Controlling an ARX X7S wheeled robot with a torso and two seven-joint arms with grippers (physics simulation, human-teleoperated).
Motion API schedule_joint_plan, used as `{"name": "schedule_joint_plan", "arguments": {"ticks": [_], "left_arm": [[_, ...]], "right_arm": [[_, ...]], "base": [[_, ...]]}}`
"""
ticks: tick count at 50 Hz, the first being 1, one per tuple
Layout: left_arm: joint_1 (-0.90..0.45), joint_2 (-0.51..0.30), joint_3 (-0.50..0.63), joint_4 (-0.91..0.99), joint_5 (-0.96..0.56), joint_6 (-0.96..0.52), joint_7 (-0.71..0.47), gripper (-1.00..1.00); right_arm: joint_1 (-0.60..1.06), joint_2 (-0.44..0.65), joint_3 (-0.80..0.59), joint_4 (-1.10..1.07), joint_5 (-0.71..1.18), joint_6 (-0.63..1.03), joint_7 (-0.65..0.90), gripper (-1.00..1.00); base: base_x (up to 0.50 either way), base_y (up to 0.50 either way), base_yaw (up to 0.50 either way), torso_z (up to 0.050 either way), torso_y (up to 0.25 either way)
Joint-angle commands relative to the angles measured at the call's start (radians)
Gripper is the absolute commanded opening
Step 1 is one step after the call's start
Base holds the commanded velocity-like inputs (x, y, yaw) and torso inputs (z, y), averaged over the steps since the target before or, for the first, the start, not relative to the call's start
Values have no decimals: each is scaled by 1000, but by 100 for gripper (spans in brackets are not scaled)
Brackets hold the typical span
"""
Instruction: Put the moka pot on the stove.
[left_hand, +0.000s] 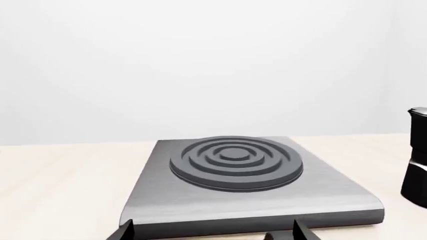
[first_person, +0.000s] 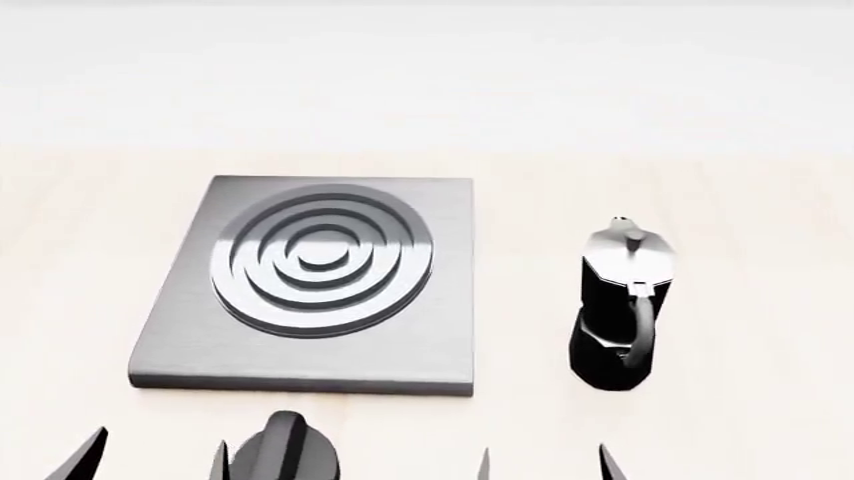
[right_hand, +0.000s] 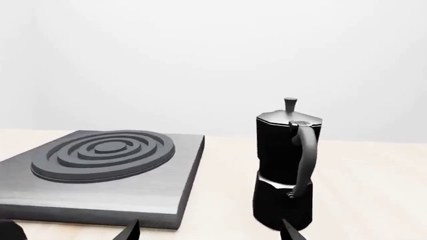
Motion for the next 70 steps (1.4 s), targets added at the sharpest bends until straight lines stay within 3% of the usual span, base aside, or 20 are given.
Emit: {"name": "schedule_joint_plan", "arguments": {"ticks": [1, 70], "left_arm": [[-1, -4, 5, -1, -4, 2, -5, 100], [-7, -26, 36, 2, -26, -3, -35, 100]], "right_arm": [[2, 7, -9, 2, -6, -4, 4, 100], [13, 34, -50, 15, 29, -38, 0, 100]], "base": [[0, 86, 0, 0, 0], [0, 94, 0, 0, 0]]}}
